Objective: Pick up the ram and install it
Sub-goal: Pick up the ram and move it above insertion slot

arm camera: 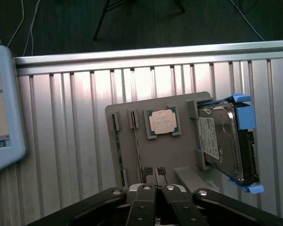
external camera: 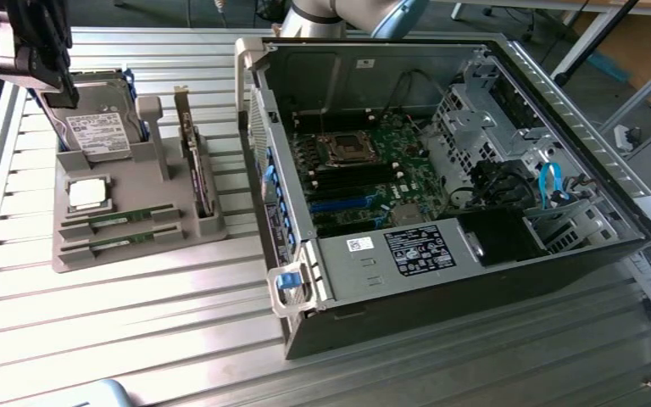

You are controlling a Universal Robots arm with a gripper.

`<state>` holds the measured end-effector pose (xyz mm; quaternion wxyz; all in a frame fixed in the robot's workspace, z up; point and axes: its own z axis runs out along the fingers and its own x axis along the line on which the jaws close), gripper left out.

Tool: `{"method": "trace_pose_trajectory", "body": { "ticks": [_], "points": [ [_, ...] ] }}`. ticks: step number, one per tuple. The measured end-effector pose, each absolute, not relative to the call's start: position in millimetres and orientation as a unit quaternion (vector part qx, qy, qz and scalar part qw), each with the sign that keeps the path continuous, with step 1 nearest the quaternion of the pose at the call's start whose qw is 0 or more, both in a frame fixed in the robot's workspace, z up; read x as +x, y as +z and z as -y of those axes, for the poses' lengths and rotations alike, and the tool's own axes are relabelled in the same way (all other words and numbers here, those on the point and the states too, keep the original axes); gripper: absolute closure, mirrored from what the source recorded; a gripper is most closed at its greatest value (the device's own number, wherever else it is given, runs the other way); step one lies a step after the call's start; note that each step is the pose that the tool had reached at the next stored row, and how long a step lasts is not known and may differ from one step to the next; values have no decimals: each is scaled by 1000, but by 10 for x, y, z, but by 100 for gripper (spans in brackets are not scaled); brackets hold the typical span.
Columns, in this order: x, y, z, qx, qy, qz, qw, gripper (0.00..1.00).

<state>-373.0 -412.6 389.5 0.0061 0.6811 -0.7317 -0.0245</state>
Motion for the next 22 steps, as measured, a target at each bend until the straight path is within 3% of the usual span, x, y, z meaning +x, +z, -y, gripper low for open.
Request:
{"method": "trace_pose_trajectory", "body": {
  "ticks": [22],
  "points": [
    [-3729, 3895, 4125, 689, -24, 724, 6, 90]
  ]
}}
